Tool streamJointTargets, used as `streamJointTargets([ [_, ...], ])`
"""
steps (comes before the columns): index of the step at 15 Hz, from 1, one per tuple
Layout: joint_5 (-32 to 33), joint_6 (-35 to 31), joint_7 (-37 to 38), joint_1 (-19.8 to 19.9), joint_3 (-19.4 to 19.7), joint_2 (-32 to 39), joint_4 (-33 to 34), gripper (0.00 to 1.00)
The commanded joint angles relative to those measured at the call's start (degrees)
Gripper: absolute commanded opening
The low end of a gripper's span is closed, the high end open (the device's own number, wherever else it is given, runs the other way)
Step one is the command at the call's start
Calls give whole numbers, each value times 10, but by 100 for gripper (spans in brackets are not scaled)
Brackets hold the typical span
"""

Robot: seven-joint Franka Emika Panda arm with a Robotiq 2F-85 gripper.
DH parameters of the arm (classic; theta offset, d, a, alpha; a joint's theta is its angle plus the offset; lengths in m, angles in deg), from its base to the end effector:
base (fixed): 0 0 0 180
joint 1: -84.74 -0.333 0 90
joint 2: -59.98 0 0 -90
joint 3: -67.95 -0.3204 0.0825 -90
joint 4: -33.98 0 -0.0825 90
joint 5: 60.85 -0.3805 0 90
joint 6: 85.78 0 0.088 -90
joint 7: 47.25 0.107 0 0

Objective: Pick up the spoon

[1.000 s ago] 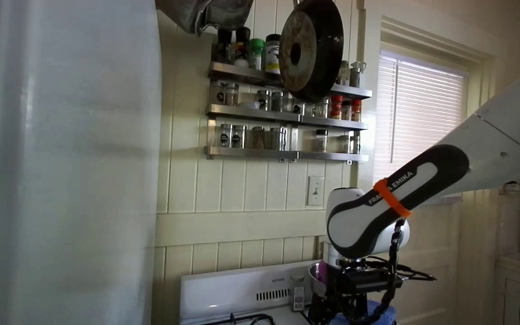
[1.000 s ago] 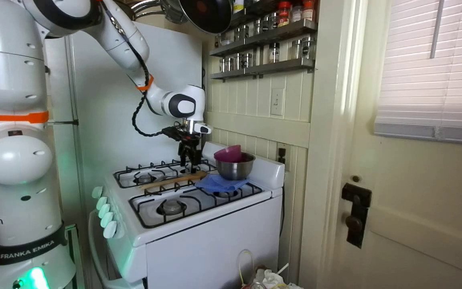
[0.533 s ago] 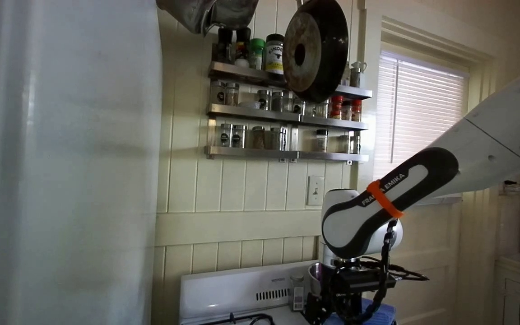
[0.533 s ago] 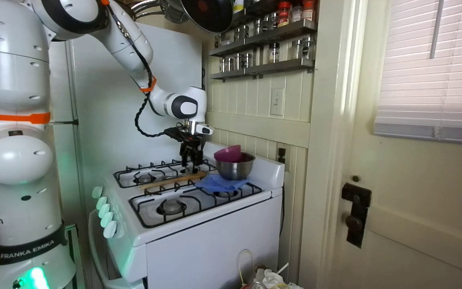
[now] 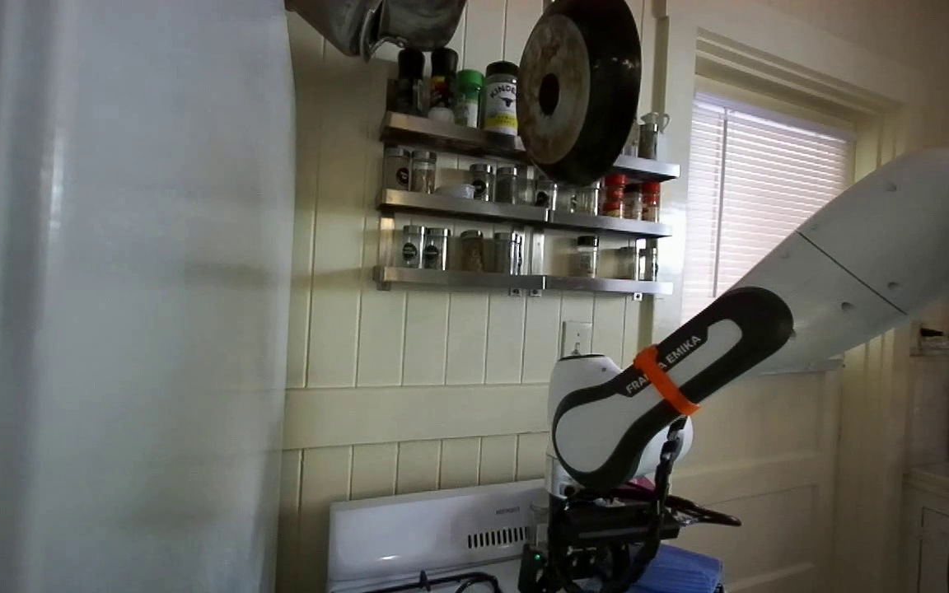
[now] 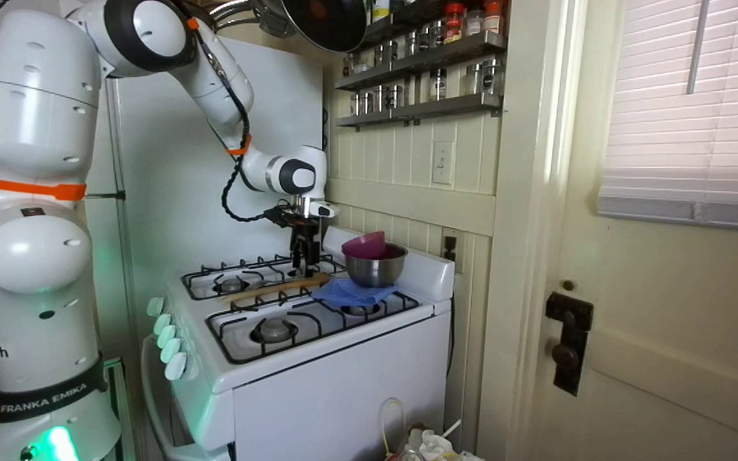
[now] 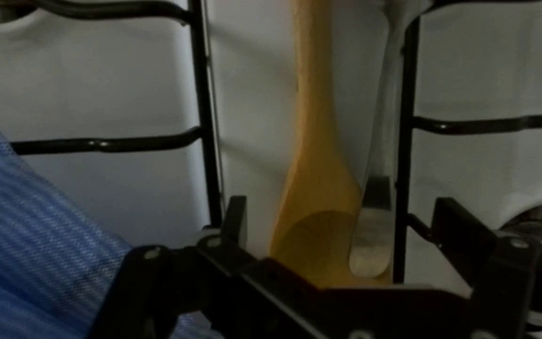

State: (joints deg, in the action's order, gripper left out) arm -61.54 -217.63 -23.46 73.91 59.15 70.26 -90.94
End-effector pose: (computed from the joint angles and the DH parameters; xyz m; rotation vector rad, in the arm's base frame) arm 0.5150 0.1832 0.3109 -3.1246 0.1290 0.1030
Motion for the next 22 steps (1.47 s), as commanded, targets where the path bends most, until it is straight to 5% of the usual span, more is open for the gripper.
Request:
streamJointTargets([
  [1, 30, 18, 91, -28, 6, 22, 23, 100],
  [7, 36, 8, 204, -55, 10, 31, 16, 100],
  [8, 18, 8, 154, -43, 4, 29, 17, 100],
  [22, -20, -36, 206, -46, -4, 40, 24, 100],
])
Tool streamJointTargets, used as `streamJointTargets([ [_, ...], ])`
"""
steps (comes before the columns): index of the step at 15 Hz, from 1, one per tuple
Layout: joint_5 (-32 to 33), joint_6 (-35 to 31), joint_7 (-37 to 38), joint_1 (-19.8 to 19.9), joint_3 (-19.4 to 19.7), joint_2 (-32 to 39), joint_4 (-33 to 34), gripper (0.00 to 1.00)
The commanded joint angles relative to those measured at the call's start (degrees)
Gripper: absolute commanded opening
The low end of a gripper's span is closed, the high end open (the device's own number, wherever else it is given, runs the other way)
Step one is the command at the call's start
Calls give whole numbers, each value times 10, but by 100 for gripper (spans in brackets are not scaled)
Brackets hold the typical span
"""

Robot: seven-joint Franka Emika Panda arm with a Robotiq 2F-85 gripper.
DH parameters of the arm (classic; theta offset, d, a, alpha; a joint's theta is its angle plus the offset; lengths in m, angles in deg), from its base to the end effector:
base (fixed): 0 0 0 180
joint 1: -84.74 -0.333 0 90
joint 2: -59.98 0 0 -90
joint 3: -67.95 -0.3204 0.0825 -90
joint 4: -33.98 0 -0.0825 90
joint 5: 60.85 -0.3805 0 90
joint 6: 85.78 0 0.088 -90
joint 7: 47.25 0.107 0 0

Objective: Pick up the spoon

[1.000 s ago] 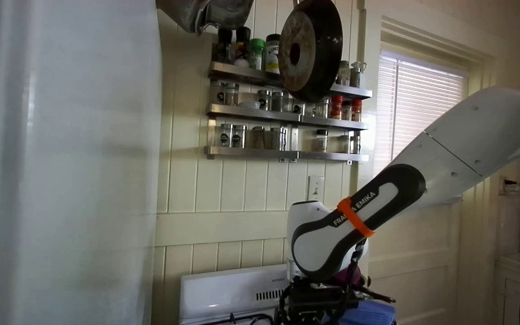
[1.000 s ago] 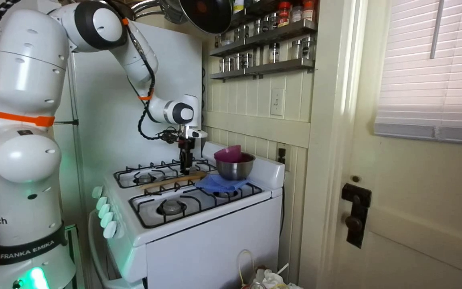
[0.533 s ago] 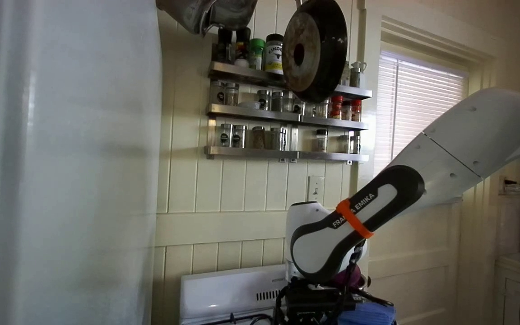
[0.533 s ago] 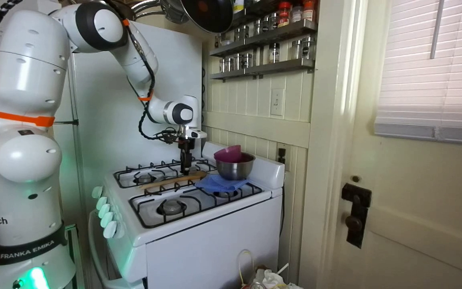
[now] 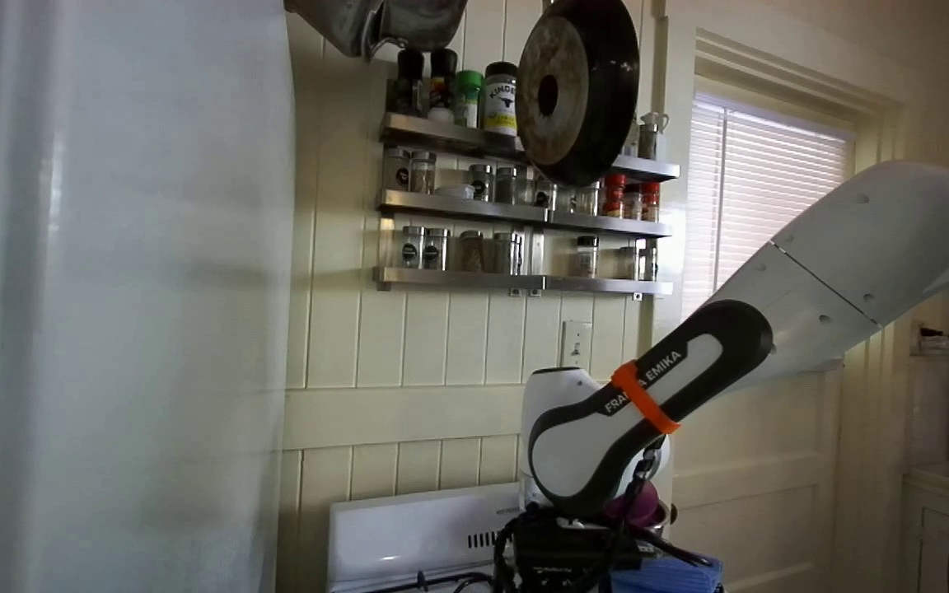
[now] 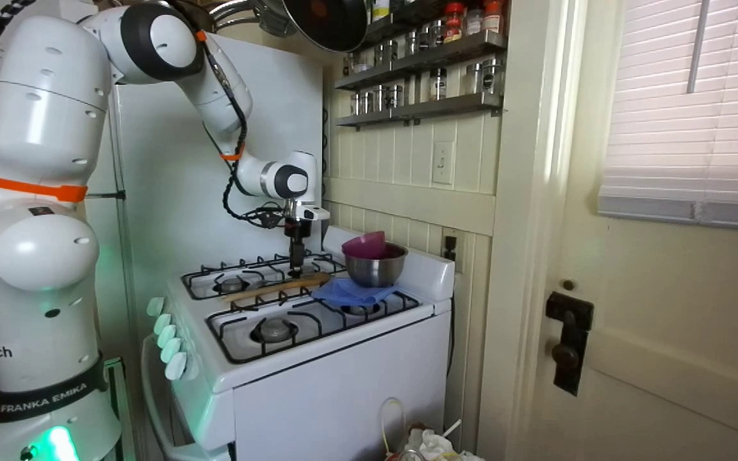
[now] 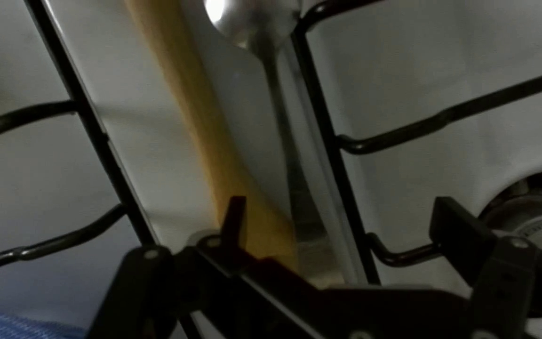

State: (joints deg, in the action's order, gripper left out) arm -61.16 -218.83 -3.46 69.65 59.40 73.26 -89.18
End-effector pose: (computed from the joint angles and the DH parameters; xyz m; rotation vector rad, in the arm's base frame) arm 0.5111 0.2228 0.2964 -3.0892 0.5597 0.1072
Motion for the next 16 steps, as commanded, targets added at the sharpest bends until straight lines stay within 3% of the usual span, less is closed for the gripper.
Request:
streamJointTargets([
  [1, -31, -25, 2, -4, -9, 12, 7, 100],
  [8, -121, -57, -63, 4, -28, 31, 1, 100],
  [16, -170, -86, -61, 8, -22, 3, -36, 100],
])
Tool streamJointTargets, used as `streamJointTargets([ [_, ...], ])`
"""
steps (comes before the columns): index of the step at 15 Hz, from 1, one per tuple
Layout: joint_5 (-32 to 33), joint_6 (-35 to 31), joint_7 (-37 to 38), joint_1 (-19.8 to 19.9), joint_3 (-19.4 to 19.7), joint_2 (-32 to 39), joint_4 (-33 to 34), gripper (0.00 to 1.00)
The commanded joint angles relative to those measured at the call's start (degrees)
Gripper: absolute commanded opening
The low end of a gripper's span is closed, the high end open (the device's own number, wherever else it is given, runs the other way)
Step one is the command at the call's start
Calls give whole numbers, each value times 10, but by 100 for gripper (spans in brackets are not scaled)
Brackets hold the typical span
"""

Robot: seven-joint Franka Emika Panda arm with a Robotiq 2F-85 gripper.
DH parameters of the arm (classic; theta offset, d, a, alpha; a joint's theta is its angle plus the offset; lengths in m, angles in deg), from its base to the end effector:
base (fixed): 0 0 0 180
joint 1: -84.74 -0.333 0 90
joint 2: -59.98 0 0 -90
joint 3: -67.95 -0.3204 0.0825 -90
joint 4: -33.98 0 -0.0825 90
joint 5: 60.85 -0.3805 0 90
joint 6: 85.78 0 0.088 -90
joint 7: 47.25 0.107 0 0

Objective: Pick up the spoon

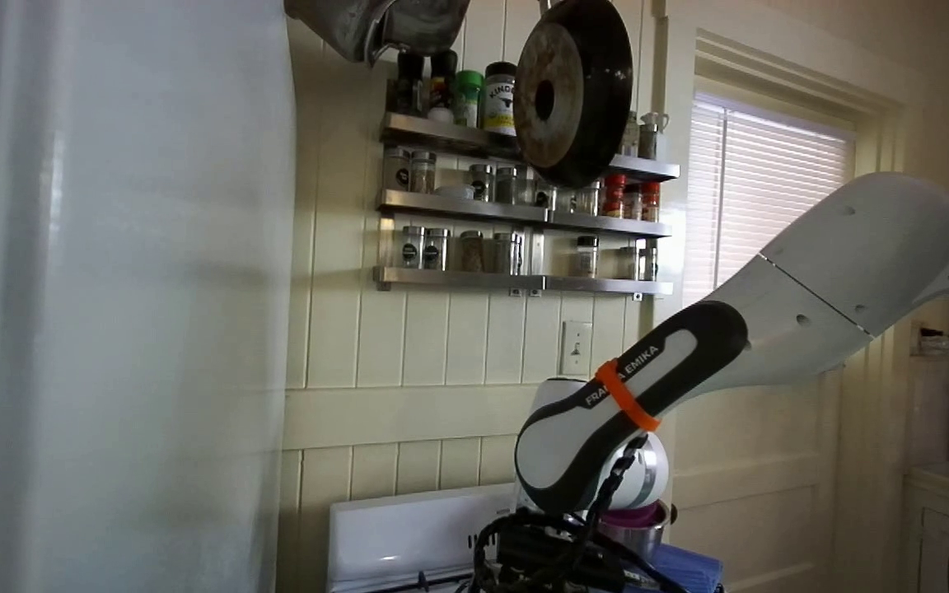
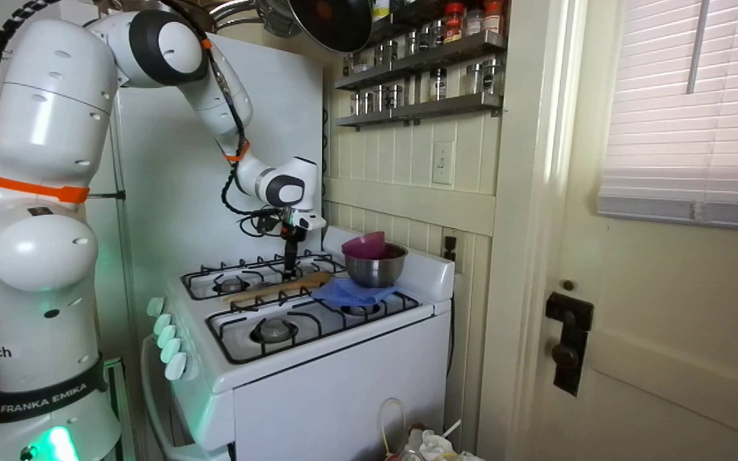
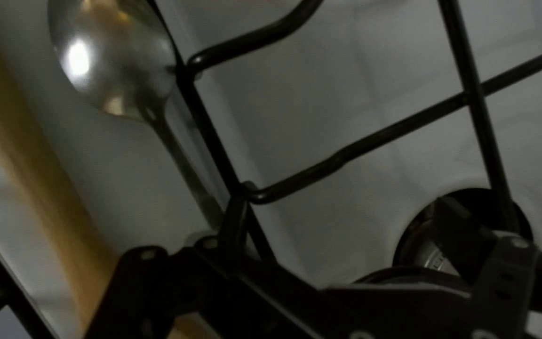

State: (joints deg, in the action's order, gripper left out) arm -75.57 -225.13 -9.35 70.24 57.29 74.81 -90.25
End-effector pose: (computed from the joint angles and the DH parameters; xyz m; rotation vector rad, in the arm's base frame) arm 0.5090 0.2387 0.2842 -2.8852 0.6204 0.1599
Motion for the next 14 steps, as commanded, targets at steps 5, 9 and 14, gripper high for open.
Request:
streamJointTargets([
  [5, -35, -12, -9, 8, 3, -20, -27, 100],
  [9, -10, 5, 3, 6, 14, -42, -25, 100],
  [14, -19, 63, -37, 16, 12, -29, -3, 100],
])
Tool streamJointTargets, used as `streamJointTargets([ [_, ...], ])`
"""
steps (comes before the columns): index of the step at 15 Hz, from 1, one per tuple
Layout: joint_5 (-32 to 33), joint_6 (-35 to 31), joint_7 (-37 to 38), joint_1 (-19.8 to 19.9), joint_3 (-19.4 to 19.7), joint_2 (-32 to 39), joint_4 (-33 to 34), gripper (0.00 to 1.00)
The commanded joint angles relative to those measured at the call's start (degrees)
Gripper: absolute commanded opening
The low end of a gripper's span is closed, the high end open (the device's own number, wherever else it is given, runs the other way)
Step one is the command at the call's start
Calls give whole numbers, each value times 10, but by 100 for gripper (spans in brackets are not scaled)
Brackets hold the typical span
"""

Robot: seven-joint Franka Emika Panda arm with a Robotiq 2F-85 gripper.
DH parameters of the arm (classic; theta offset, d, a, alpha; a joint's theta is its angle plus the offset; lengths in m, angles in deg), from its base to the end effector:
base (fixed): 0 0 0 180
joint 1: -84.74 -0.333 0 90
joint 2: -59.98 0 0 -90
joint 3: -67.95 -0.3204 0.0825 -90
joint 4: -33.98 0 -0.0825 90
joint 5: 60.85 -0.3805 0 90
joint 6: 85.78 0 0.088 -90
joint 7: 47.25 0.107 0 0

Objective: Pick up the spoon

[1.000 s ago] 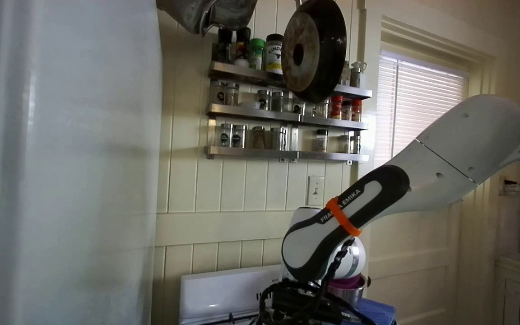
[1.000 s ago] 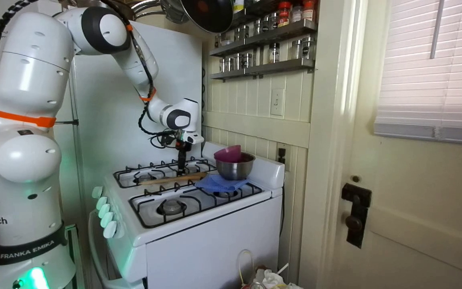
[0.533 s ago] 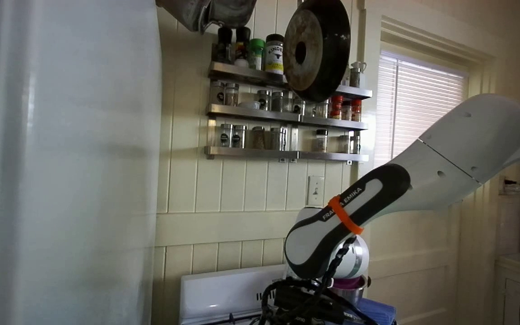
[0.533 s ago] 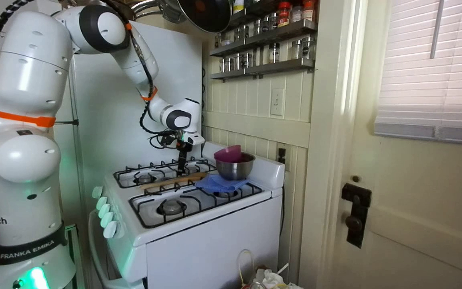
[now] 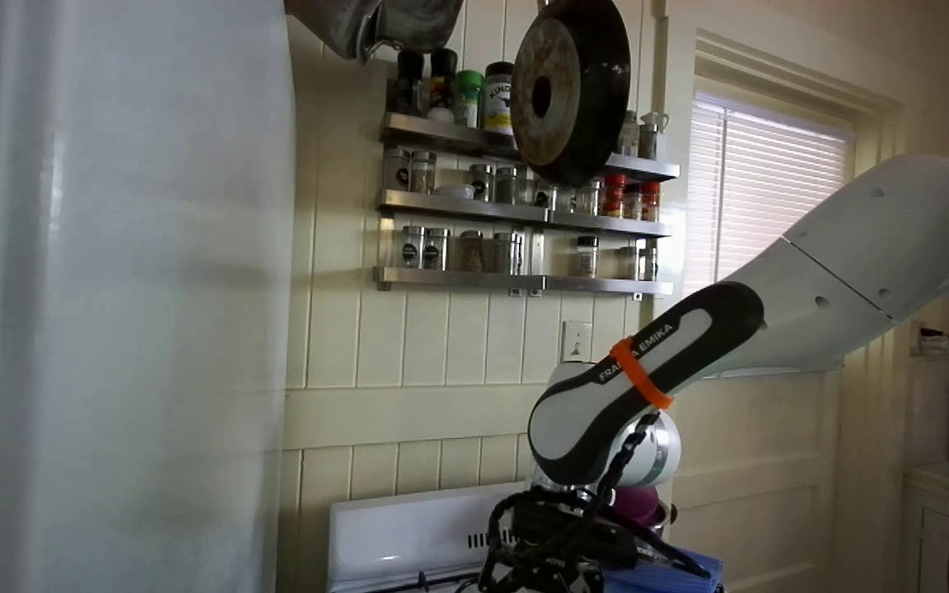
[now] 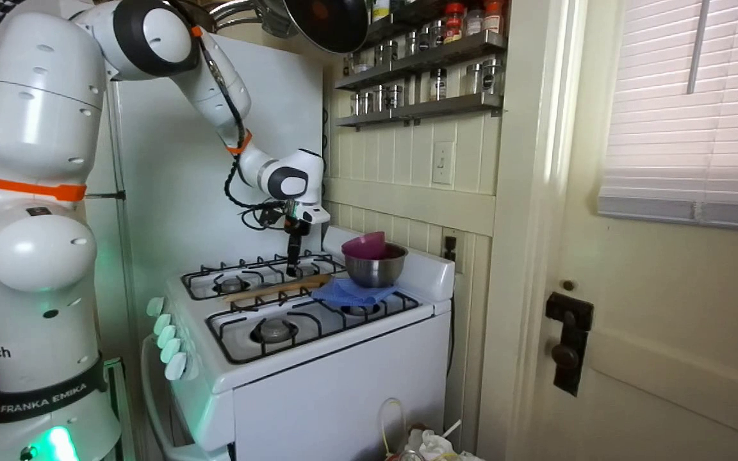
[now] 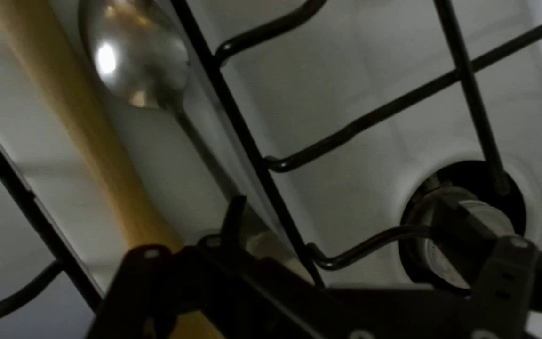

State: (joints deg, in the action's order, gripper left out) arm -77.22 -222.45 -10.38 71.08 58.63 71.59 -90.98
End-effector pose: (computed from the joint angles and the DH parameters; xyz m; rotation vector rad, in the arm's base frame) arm 0.5106 0.2184 0.3056 -2.8628 0.6615 0.1666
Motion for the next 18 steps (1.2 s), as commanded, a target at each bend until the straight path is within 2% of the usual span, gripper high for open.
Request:
streamJointTargets([
  [1, -4, 47, -32, 9, -1, 9, 7, 100],
  [5, 14, 77, -39, 12, 8, 15, 7, 100],
  [12, 37, 80, -64, 11, 19, 54, 31, 100],
  [13, 39, 82, -63, 11, 20, 57, 34, 75],
  [14, 42, 84, -61, 10, 21, 59, 38, 74],
  [18, 54, 95, -60, 10, 25, 60, 44, 42],
])
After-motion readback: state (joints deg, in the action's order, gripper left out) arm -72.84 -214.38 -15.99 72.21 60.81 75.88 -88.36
